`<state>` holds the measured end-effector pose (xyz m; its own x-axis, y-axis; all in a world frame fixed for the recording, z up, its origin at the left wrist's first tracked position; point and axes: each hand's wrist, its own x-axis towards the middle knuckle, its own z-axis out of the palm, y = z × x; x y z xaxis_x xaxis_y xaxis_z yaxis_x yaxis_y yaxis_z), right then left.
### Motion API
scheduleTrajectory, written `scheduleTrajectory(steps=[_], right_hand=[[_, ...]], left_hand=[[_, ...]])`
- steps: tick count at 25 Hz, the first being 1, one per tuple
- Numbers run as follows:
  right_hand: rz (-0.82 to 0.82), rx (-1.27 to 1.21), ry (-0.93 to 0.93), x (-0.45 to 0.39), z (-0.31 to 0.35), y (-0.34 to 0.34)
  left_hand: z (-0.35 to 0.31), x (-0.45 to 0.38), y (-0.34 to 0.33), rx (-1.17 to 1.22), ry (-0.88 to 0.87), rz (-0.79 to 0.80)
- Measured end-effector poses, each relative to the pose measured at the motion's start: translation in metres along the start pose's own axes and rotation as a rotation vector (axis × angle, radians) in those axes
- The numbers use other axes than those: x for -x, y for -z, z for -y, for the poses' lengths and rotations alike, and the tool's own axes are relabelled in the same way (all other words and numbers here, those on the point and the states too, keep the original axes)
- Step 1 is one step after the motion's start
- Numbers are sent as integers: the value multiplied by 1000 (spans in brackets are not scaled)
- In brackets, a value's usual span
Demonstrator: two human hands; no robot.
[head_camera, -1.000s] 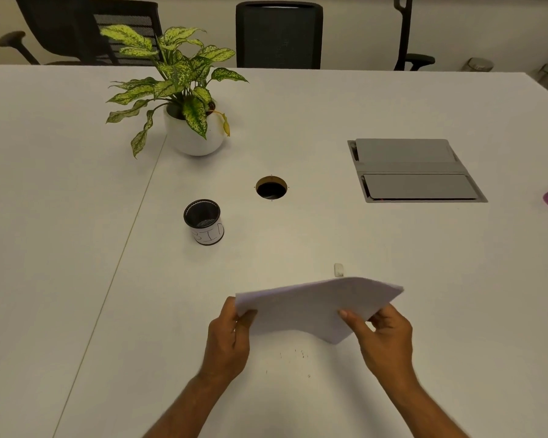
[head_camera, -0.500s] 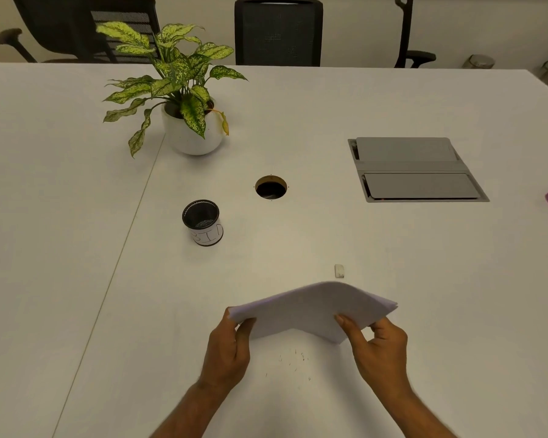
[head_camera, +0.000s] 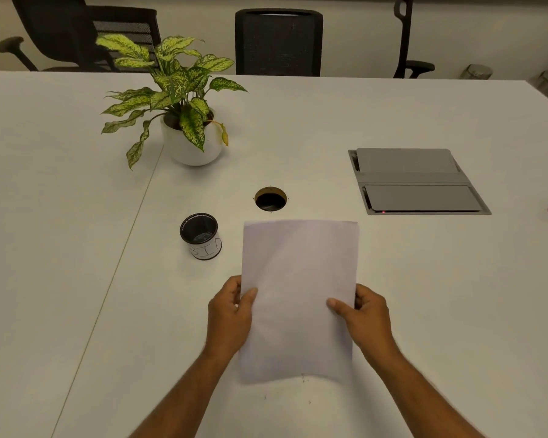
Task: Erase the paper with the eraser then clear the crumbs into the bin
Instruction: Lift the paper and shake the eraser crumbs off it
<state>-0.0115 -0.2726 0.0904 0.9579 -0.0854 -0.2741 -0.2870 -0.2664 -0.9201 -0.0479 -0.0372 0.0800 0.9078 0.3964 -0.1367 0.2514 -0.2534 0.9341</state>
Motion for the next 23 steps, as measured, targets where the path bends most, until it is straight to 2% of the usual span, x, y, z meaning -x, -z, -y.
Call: scheduleTrajectory(steps=[6, 12, 23], right_hand=[[28, 39, -148, -59, -3, -22], [25, 251, -215, -105, -14, -42], [38, 537, -205, -138, -37, -66]], left_hand=[[7, -65, -12, -176, 118, 28], [30, -110, -24, -306, 177, 68], [57, -130, -37, -447, 221, 101]])
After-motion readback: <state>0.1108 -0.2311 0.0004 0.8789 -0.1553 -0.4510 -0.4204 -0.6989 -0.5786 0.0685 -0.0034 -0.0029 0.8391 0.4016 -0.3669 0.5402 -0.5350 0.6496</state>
